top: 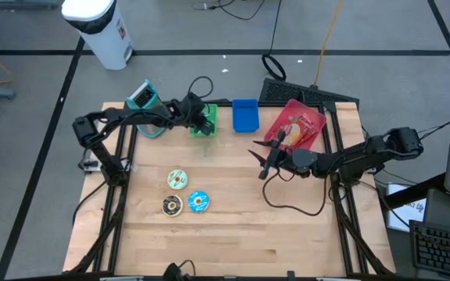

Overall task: Pick & Place Food Item
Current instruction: Put the black food coloring bottle into the green bin, then put the light blue donut into the blue bin

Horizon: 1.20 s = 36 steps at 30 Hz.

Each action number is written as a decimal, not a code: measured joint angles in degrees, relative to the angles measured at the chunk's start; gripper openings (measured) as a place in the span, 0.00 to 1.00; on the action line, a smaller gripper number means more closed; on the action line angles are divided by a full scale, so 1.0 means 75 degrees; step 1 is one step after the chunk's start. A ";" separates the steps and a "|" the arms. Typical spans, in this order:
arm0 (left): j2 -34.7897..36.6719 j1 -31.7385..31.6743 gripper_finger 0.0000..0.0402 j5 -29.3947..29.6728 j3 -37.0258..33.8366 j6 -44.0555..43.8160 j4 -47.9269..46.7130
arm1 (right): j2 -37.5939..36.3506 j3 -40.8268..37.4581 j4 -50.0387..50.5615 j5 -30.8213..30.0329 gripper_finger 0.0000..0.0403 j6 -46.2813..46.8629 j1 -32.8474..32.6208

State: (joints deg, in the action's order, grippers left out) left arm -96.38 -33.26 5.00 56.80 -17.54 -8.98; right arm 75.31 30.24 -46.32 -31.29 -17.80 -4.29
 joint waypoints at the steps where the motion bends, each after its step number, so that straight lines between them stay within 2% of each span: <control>1: 0.0027 -0.0036 0.22 -0.0001 0.0000 -0.0042 -0.0010 | 0.0000 0.0000 0.0005 0.0001 0.37 0.0101 0.0005; 4: 0.0052 -0.0110 0.28 -0.0001 0.0006 -0.0073 0.0011 | 0.0000 0.0000 -0.0001 0.0003 0.37 0.0340 0.0009; 8: 0.0049 -0.0244 0.42 -0.0103 0.0006 -0.0056 -0.0048 | 0.0000 0.0000 -0.0011 0.0006 0.39 0.0307 0.0009; 13: 0.0089 -0.0327 0.59 -0.0128 0.0006 0.0492 -0.0126 | 0.0000 0.0000 -0.0021 0.0045 0.39 0.0300 0.0009; 17: 0.0648 -0.0316 0.67 -0.0140 0.0006 0.0565 -0.0485 | 0.0002 0.0000 -0.0131 0.1165 0.39 0.0657 0.0009; 21: 0.1709 -0.0134 0.71 -0.0129 0.0006 0.0629 -0.0823 | 0.0044 0.0000 -0.0330 0.2040 0.40 0.1420 -0.0056; 25: 0.2871 0.0351 0.71 -0.0147 0.0006 0.0796 -0.0619 | 0.0447 0.0186 -0.0223 0.2200 0.42 0.1843 -0.0305; 31: 0.4095 0.1261 0.68 -0.0561 0.0009 0.0930 -0.0331 | 0.1769 0.1465 0.0459 0.2224 0.46 0.1608 -0.0699; 33: 0.4333 0.1537 0.68 -0.0819 0.0012 0.0840 -0.0866 | 0.2017 0.1849 0.0817 0.2226 0.47 0.1433 -0.0773; 36: 0.4621 0.1905 0.68 -0.1279 0.0012 0.0401 -0.2381 | 0.2095 0.2157 0.1593 0.2215 0.47 0.1226 -0.0872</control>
State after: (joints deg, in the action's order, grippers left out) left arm -61.72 -18.97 -4.59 56.88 -14.54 -26.84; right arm 91.02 46.42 -34.37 -14.67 -8.61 -10.83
